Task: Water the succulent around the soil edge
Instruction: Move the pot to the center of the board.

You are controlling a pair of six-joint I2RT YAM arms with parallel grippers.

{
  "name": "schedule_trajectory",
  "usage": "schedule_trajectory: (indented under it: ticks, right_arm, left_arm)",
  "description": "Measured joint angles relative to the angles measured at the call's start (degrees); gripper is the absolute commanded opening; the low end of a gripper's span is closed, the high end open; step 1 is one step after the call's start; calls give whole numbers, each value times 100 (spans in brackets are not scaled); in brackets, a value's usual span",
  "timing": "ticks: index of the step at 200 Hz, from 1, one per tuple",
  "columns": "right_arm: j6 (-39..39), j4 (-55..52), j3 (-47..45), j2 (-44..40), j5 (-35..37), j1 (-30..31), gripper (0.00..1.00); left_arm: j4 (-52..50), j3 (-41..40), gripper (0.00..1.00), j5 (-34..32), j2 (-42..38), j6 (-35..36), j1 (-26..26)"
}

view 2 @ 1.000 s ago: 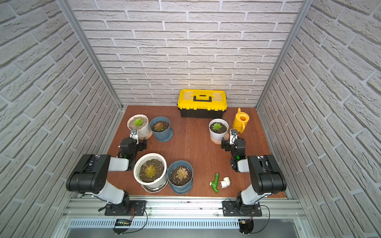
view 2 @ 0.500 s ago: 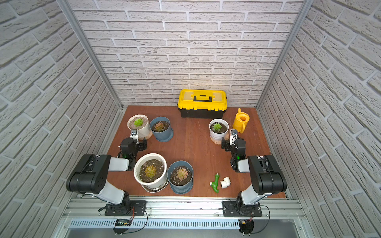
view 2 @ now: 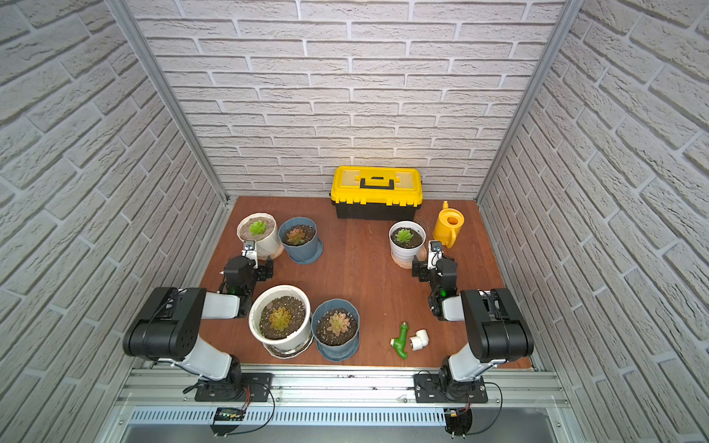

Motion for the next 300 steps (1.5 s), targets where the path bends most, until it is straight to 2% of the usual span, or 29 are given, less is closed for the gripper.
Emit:
schedule_trajectory:
  ticks: [50,76,97,129,145,163,185,211,246,275,300]
  right_arm:
    - [0,-4,0,0,-2,0,99]
    - [4,92,-42,0,24,0,99]
    - [50,490,-457,-188,216,4,99]
    - [275,205,-894,-1513,962,37,100]
    - [518,-149,-848,-2315,1344,42,97]
    - [822,-1054,-498,-3040,1615,42,95]
    - [1134,-2396,339,-3359,1661,52,89]
    - [1362,-3827,1462,-3191,1351,70,82]
    - [1497,-5117,2767,-2240,682,81,71]
    - [1506,-5709,3488,-1231,227,92,59]
    - [1491,-6181,3985,-444,-59,96,50]
  left_arm:
    - [-81,0,98,46,-66,2,2]
    - [-518,11,98,17,-629,-7,2]
    - [-743,22,98,-72,-1163,-66,2]
    - [-1047,15,98,-321,-1792,-258,2]
    - [-1268,17,98,-505,-2135,-472,2]
    - [-1672,85,98,-586,-2461,-737,2]
    - [-2291,341,98,-619,-2734,-1200,-4]
    - [-3683,1034,98,-780,-2959,-2216,-68]
    - [-4197,1204,98,-192,-3112,-2881,-74]
    - [-4815,1561,87,437,-2826,-3191,-74]
    - [-5040,1991,81,800,-2603,-3298,-173]
